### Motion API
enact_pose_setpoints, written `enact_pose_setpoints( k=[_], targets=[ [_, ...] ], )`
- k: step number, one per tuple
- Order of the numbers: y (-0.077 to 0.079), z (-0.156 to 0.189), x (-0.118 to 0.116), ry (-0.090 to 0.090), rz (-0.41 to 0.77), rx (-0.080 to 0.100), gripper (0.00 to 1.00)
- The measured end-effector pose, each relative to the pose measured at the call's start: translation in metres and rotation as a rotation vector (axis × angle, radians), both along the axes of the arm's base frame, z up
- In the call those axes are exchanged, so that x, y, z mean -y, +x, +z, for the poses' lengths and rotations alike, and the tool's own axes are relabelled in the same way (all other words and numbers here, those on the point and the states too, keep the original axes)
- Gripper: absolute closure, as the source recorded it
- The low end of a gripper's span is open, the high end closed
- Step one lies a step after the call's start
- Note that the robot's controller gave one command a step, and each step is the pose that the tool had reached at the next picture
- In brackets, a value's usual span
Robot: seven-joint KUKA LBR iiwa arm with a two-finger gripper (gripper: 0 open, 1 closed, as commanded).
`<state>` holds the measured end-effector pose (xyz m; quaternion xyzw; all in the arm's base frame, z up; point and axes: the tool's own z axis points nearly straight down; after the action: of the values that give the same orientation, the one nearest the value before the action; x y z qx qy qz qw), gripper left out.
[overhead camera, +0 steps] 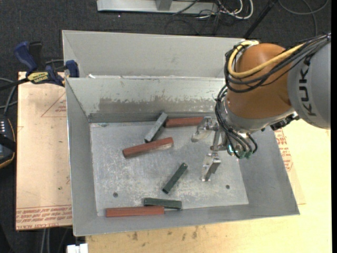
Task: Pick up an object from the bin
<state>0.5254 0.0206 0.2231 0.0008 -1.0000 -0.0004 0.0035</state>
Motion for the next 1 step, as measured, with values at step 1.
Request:
enact_pose_setpoints(
  k=[1],
  targets=[
    [0.0015, 0.0034, 0.0001, 0.000, -0.001, 0.007, 0.00]
  ],
)
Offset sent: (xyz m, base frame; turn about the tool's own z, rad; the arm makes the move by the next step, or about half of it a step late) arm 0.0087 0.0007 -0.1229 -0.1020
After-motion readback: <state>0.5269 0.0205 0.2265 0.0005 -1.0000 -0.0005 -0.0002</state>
